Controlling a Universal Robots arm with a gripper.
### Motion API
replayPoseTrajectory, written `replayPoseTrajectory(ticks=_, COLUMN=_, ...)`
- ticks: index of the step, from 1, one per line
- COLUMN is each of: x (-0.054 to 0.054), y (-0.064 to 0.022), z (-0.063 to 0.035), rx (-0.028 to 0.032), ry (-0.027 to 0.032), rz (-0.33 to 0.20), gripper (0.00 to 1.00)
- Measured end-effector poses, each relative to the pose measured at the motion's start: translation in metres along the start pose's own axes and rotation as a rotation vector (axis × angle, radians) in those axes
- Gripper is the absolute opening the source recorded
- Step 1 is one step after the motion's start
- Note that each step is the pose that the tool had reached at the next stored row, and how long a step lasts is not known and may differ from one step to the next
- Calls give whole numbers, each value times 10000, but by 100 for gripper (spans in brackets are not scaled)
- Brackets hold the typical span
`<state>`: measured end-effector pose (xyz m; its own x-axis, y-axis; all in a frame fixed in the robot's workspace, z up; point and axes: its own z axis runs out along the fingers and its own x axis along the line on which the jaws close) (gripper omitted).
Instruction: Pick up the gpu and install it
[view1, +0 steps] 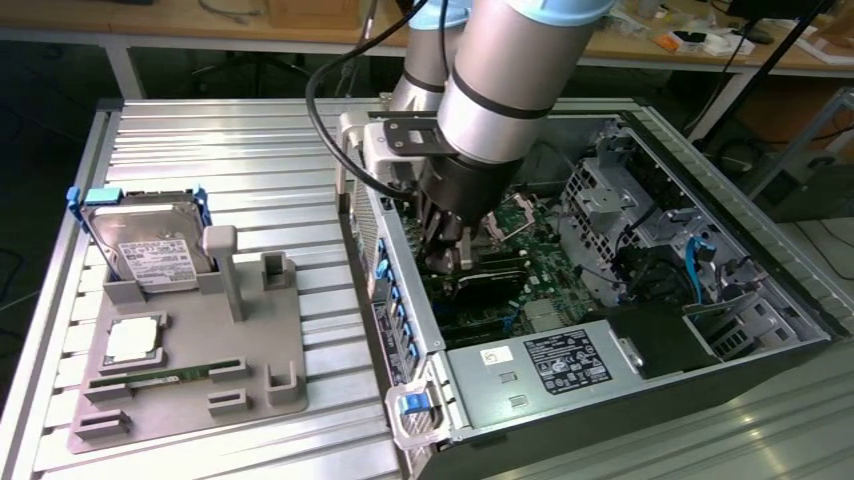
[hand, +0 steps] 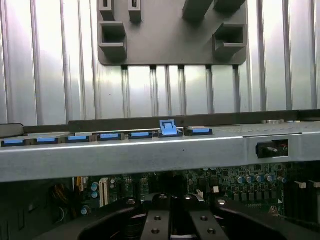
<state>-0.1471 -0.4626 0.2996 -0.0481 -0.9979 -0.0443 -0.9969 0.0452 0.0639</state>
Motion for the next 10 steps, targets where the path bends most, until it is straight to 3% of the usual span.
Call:
replayPoseTrajectory(ticks=4, x=-2, y=58, z=1, rx=-58, ry=2, rz=2, gripper=11)
replayPoseTrajectory(ticks=10, x=-8, y=86, z=-19, rx=-66, ry=2, rz=4, gripper=11)
